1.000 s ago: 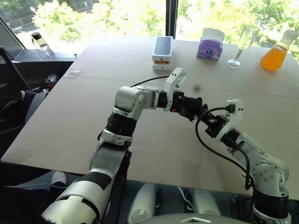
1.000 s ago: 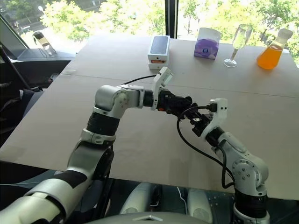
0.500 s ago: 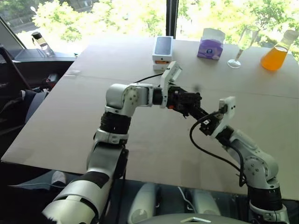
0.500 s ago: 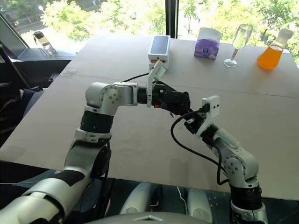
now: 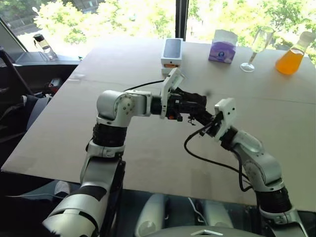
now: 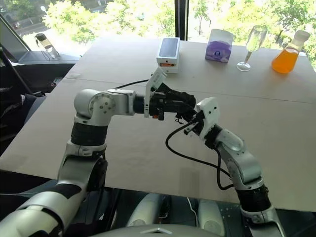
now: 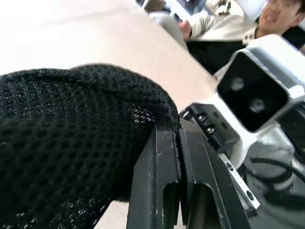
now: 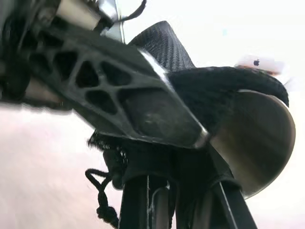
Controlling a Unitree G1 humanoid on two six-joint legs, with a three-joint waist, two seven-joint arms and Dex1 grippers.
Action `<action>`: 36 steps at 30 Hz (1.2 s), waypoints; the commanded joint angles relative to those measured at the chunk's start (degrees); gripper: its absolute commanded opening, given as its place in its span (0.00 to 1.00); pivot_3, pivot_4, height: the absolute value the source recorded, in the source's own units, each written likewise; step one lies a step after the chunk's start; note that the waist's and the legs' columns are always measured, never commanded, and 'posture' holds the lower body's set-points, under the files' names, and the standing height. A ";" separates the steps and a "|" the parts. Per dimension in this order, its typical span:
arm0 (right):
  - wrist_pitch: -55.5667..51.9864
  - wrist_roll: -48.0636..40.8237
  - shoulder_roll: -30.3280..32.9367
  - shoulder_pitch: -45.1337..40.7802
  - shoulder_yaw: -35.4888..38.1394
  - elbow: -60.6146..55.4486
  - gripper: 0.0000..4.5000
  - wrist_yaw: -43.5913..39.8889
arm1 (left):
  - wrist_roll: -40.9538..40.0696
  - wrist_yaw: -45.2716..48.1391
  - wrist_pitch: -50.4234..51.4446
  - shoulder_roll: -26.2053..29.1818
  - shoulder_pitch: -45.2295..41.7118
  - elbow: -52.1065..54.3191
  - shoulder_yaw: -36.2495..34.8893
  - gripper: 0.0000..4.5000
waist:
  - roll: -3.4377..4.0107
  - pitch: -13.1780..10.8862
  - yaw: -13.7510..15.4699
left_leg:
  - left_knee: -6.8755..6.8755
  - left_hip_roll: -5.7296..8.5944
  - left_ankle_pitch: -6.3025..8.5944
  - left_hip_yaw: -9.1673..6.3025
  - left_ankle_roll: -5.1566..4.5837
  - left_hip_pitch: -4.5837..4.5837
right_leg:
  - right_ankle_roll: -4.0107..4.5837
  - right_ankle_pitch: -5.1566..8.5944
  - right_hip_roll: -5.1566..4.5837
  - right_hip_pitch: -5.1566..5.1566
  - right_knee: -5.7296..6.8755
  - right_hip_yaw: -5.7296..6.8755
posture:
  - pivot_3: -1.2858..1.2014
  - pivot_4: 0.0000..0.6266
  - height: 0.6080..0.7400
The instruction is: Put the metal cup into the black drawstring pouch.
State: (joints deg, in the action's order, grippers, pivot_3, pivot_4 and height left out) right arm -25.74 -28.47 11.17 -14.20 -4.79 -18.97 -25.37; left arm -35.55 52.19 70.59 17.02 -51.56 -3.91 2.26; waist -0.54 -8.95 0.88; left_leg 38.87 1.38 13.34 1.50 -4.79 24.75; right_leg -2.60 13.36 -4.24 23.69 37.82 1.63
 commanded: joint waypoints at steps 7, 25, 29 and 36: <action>4.84 7.64 3.72 -5.08 -6.80 -5.16 0.01 -4.13 | 5.95 -1.15 -11.34 -2.71 -8.54 -16.24 2.84 0.00 | 0.04 -0.03 -0.38 | -0.02 0.05 0.00 0.01 -0.01 0.00 | 0.00 0.00 0.18 0.03 0.01 0.01 | 0.52 0.24 1.00; 17.86 11.92 -0.27 -9.05 -0.27 14.35 0.01 -3.46 | -0.23 4.60 1.59 0.87 -5.92 -6.75 0.76 0.00 | -0.11 -0.17 -1.32 | -0.18 -0.04 -0.01 0.18 0.00 -0.01 | -0.06 0.03 0.10 0.07 -0.04 -0.12 | 0.52 0.24 1.00; 15.59 7.13 -3.34 -7.94 2.49 12.00 0.01 -2.99 | -0.27 2.79 1.67 2.37 -2.24 -4.38 0.06 0.00 | -0.10 -0.17 -1.39 | -0.18 -0.01 -0.01 0.16 0.01 -0.06 | -0.05 0.02 -0.02 0.05 -0.01 -0.15 | 0.52 0.24 1.00; 20.19 21.90 2.00 -8.52 -8.23 14.43 0.01 -4.81 | 0.04 1.45 -1.91 -0.29 -4.00 -6.22 0.74 0.00 | -0.08 -0.19 -1.43 | -0.19 0.05 -0.02 0.13 0.04 -0.08 | -0.04 0.02 0.13 0.07 0.04 -0.12 | 0.52 0.24 1.00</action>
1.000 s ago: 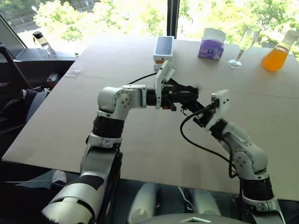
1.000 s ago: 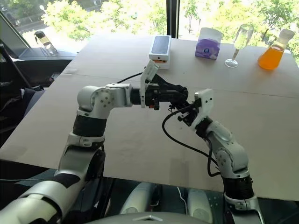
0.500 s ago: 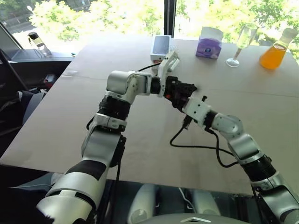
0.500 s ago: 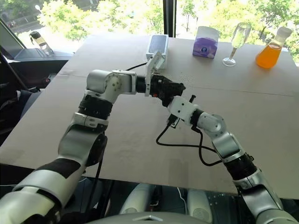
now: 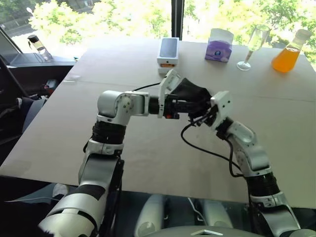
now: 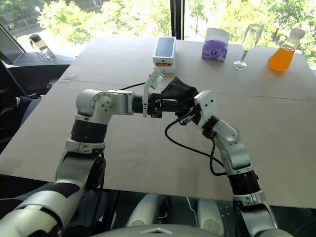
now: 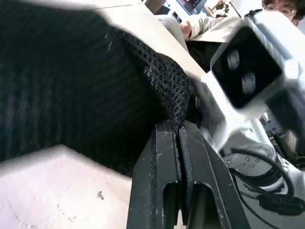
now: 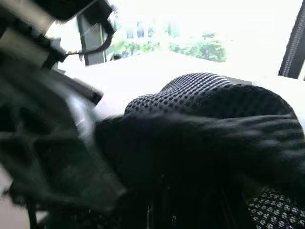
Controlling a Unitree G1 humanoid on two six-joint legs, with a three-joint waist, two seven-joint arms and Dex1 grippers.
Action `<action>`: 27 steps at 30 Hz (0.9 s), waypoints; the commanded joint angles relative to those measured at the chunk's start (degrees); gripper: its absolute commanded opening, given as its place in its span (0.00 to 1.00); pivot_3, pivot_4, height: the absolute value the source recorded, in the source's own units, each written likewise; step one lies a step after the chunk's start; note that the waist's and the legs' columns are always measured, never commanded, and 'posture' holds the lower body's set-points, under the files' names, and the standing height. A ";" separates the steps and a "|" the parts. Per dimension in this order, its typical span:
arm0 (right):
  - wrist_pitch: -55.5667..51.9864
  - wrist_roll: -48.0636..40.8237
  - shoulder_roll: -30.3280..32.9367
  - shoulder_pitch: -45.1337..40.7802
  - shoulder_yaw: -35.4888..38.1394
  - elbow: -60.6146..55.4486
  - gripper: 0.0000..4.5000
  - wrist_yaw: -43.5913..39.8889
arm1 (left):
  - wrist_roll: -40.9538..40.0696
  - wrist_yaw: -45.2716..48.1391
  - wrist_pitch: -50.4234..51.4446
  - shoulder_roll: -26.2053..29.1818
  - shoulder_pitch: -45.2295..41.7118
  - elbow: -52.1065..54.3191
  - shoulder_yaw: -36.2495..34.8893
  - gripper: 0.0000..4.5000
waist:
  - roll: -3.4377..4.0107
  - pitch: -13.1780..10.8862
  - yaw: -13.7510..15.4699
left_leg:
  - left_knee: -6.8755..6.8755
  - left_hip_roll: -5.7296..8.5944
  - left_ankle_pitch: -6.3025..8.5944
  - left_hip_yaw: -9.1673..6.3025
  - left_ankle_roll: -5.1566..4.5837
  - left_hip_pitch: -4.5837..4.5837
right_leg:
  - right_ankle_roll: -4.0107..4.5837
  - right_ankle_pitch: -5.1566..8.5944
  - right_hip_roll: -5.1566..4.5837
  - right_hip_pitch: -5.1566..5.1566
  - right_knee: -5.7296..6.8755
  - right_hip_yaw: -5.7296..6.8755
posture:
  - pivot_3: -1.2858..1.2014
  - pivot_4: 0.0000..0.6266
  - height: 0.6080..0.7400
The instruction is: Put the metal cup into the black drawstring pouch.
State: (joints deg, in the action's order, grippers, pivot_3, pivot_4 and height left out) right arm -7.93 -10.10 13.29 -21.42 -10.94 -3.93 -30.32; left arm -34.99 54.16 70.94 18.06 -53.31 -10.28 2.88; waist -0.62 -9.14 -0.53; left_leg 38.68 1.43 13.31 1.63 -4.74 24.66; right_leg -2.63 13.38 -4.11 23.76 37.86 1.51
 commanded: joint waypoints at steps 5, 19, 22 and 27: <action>0.13 8.38 0.91 -0.69 -1.01 2.80 0.01 4.31 | 3.00 -3.91 -8.60 -3.16 -0.86 -0.94 1.18 0.00 | 0.00 0.00 0.09 | -0.02 0.00 -0.04 0.00 0.06 -0.01 | 0.00 0.00 0.00 -0.01 0.01 0.00 | 0.52 0.24 1.00; -8.65 11.95 12.61 3.73 0.13 -3.04 0.65 -2.49 | 19.42 -9.03 -30.17 -6.36 4.52 -7.53 13.42 0.00 | 0.00 0.00 0.61 | -0.10 -0.01 -0.03 0.01 0.05 0.02 | 0.01 0.00 -0.16 0.01 -0.06 -0.01 | 0.52 0.24 1.00; -15.85 7.66 14.20 5.89 3.86 -10.49 0.65 -3.87 | 18.91 -9.44 -30.94 -7.95 4.62 -8.45 12.17 0.00 | 0.00 0.00 1.19 | -0.11 -0.03 -0.02 0.01 0.03 0.06 | 0.01 0.00 -0.17 0.01 -0.14 0.00 | 0.52 0.24 1.00; -28.49 0.18 16.07 10.43 11.03 -22.63 0.65 -4.40 | 17.79 -11.23 -32.04 -11.80 2.69 -11.12 8.93 0.00 | -0.01 0.00 1.59 | -0.10 -0.02 0.16 -0.02 -0.27 0.08 | 0.00 0.00 -0.27 0.00 -0.15 0.09 | 0.52 0.24 1.00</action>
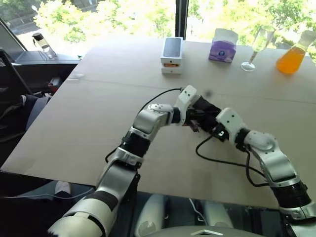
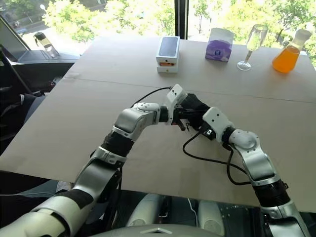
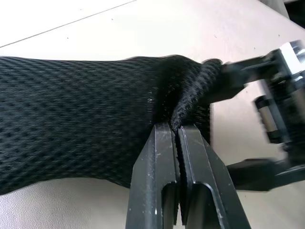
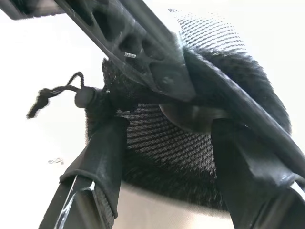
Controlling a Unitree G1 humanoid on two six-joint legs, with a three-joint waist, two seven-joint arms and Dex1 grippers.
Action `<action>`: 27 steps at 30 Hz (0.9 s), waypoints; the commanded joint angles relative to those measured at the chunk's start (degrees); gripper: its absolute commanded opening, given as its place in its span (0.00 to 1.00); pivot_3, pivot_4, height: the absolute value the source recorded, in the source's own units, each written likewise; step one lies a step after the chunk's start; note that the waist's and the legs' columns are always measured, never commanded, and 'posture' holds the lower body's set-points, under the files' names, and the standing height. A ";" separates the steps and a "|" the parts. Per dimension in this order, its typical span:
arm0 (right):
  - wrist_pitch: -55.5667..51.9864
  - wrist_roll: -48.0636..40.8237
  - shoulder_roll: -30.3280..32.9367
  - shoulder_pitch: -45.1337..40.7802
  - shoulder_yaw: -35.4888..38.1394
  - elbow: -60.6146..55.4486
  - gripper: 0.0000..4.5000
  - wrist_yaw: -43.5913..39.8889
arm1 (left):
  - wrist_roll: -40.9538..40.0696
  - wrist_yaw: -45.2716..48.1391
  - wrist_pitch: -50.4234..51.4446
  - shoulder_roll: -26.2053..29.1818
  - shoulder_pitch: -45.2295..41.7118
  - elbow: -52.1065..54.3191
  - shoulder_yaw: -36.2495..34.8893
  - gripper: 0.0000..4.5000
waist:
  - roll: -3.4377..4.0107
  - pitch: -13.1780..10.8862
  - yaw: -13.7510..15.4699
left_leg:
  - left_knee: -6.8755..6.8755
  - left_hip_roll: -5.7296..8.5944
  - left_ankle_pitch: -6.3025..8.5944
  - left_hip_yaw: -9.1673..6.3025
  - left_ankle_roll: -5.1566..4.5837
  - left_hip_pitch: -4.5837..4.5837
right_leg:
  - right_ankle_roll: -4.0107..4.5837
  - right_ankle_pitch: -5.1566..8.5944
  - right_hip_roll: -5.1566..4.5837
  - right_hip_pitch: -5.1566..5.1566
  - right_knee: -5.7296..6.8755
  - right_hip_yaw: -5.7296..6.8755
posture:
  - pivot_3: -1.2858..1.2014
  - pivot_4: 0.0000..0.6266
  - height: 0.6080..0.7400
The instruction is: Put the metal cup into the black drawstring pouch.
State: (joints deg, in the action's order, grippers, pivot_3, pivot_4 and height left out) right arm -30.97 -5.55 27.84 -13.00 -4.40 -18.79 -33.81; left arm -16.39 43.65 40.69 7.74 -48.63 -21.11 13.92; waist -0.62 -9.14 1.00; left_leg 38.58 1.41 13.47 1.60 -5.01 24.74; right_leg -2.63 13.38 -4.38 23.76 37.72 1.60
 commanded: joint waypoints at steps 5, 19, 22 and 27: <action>-8.14 -7.40 1.16 3.68 4.85 -9.10 0.65 -0.91 | -0.64 -0.07 -3.31 -4.85 -2.56 -0.81 -2.08 0.00 | 0.00 0.00 -0.13 | 0.00 0.01 0.02 -0.03 -0.04 0.00 | 0.00 0.00 -0.03 -0.01 -0.02 0.07 | 0.52 0.24 1.00; -35.32 -31.34 -14.11 6.55 16.49 -15.89 0.53 9.95 | -4.04 -0.24 4.06 -7.51 -8.52 -7.42 -7.65 0.00 | 0.00 0.00 -0.19 | 0.00 0.02 0.03 -0.09 -0.06 -0.01 | -0.01 0.00 -0.01 -0.01 0.03 0.12 | 0.52 0.24 1.00; -35.19 -32.07 -15.22 4.81 17.38 -14.72 0.53 12.11 | -4.33 0.19 4.63 -7.66 -8.79 -7.66 -7.61 0.00 | 0.00 0.00 -0.12 | 0.00 0.07 0.03 -0.09 -0.06 0.00 | -0.02 -0.01 -0.02 -0.02 0.01 0.13 | 0.52 0.24 1.00; -35.71 -34.36 -15.07 3.74 18.23 -14.34 0.53 13.65 | -4.27 0.29 4.96 -7.72 -9.16 -8.06 -7.83 0.00 | 0.00 0.00 -0.20 | -0.02 0.06 0.03 -0.10 -0.05 0.01 | -0.01 0.00 0.18 -0.01 0.01 0.11 | 0.52 0.24 1.00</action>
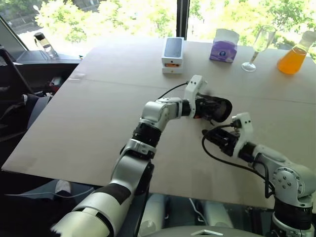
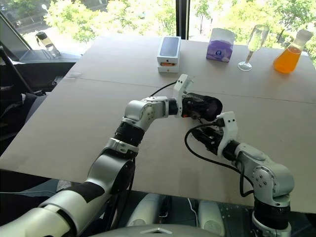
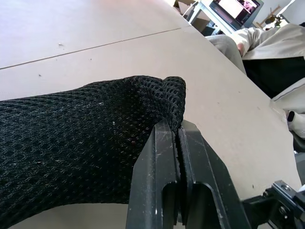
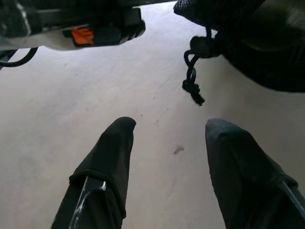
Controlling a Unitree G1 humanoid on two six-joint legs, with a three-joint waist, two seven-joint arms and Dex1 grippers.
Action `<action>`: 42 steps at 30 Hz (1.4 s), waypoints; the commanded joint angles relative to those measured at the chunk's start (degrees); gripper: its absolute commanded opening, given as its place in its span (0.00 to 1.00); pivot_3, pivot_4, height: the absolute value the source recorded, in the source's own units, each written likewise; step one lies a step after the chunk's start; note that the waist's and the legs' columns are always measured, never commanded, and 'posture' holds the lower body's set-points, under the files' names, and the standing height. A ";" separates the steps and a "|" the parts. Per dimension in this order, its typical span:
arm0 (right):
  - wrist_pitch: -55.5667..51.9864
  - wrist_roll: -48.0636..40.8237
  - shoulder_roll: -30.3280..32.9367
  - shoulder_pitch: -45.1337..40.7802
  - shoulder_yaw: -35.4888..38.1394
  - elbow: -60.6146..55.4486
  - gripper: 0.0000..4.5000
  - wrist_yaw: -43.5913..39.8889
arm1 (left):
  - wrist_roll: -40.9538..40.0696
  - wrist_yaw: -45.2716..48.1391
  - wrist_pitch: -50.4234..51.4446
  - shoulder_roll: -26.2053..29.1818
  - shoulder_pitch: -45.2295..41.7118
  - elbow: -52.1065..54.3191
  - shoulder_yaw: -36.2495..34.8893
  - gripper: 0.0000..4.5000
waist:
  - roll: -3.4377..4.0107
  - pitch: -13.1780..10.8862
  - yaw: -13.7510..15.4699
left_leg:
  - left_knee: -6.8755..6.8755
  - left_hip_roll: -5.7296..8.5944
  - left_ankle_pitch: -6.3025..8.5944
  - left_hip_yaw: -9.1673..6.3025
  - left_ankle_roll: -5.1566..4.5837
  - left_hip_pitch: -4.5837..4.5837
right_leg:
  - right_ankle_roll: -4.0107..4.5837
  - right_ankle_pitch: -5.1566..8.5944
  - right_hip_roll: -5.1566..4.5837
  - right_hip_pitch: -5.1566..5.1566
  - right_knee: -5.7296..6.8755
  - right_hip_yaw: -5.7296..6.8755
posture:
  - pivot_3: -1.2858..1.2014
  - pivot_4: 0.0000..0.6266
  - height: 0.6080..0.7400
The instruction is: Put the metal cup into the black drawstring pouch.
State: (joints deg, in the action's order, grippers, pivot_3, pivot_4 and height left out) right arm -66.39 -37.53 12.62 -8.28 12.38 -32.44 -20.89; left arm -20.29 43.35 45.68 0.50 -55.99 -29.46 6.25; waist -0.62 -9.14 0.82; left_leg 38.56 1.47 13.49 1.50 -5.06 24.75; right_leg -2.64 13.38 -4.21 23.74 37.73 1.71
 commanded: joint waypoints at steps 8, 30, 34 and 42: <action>0.59 -4.86 0.44 -2.83 2.12 0.51 0.53 2.01 | -0.26 1.12 -0.06 -0.37 -1.87 0.19 0.06 0.00 | 0.00 0.00 -0.03 | 0.00 -0.02 0.00 0.00 0.00 0.00 | 0.00 0.00 0.06 0.00 0.01 -0.03 | 0.52 0.24 1.00; 1.78 -9.92 2.07 -3.15 2.72 0.95 0.53 4.46 | -0.29 1.34 0.35 -0.69 -1.75 0.49 0.28 0.00 | 0.00 0.00 -0.02 | 0.00 -0.04 0.00 0.00 -0.01 0.00 | 0.00 0.00 0.04 0.00 0.00 -0.05 | 0.52 0.24 1.00; 2.00 -10.38 2.11 -3.11 2.59 1.06 0.11 4.88 | -0.39 1.36 0.63 -0.69 -1.61 0.81 0.29 0.00 | 0.00 0.00 -0.02 | 0.00 -0.04 0.00 0.00 -0.01 0.00 | 0.00 0.00 0.04 0.00 0.00 -0.05 | 0.52 0.24 1.00; 2.82 -10.21 2.72 -3.00 1.16 2.19 0.01 5.34 | -0.75 1.34 1.11 -0.91 -1.73 1.26 -0.06 0.00 | 0.00 0.00 -0.02 | 0.00 -0.04 0.00 0.00 -0.01 0.00 | 0.00 0.00 0.04 0.00 0.00 -0.05 | 0.52 0.24 1.00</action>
State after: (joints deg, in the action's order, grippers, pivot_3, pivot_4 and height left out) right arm -64.70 -47.02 14.91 -10.66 13.43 -29.59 -15.70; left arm -20.29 44.05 47.05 0.29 -56.03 -29.95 6.32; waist -0.62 -9.14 0.80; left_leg 38.56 1.44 13.50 1.51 -5.07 24.75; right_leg -2.64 13.38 -4.16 23.75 37.73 1.67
